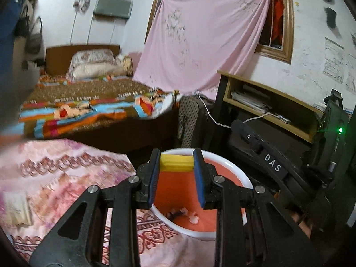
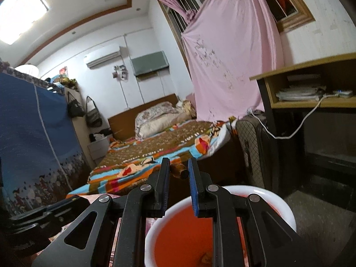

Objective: Collect trash
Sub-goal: 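Carry the yellow sponge and brown nut over the orange basin, then open both tools over the basin and pull them back toward the bedspread, then move both tools over the white sachet and the blue-white tube, then grasp the blue-white tube with left tool while right tool grasps white sachet, then lift and carry the tube and sachet over the orange basin, then open both tools to drop the tube and sachet into the basin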

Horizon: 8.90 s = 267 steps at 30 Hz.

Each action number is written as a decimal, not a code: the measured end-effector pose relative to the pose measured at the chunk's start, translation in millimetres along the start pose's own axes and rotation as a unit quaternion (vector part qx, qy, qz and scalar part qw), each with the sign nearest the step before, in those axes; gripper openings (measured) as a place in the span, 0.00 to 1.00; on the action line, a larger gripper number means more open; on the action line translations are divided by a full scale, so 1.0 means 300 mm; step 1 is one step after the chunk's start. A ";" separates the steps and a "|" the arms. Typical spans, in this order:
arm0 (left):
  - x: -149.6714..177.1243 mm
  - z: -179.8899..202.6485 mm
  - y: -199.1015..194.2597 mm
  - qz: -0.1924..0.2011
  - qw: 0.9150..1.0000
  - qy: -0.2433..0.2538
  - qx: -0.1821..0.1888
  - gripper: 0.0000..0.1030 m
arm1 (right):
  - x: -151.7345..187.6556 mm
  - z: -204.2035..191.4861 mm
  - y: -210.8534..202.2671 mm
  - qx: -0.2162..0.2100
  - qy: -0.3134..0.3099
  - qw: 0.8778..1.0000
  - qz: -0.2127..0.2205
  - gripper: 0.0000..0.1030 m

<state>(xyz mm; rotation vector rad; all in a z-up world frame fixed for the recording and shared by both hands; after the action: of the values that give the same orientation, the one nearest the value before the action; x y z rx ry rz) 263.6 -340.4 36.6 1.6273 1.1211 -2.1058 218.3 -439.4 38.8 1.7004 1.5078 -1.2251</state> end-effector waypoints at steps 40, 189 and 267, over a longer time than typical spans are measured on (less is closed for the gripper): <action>0.010 -0.308 -0.234 0.058 0.983 -0.074 -0.159 0.68 | 0.018 -0.172 -0.011 -0.050 -0.026 0.998 0.025 0.71; 0.052 -0.418 -0.588 0.126 0.957 0.005 -0.261 0.12 | 0.219 -0.705 -0.127 -0.259 -0.152 0.954 0.020 0.37; -0.013 0.034 -0.011 -0.012 0.999 0.022 -0.025 0.20 | 0.008 0.033 0.032 0.008 0.035 0.999 -0.037 0.51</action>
<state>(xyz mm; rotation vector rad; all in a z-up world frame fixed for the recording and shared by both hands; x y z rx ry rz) 255.6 -346.3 42.3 1.6526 1.2022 -2.0482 224.7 -448.8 31.0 1.7286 1.6184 -1.2302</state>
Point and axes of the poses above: each gripper's, at about its wrist camera, not at the fingertips, and y roughly the way its jaws point, z to its right, x to its underside, the point moved 7 cm from there along y, roughly the way its jaws point, and after that the axes turned 7 degrees about y, right-handed, at the moved point
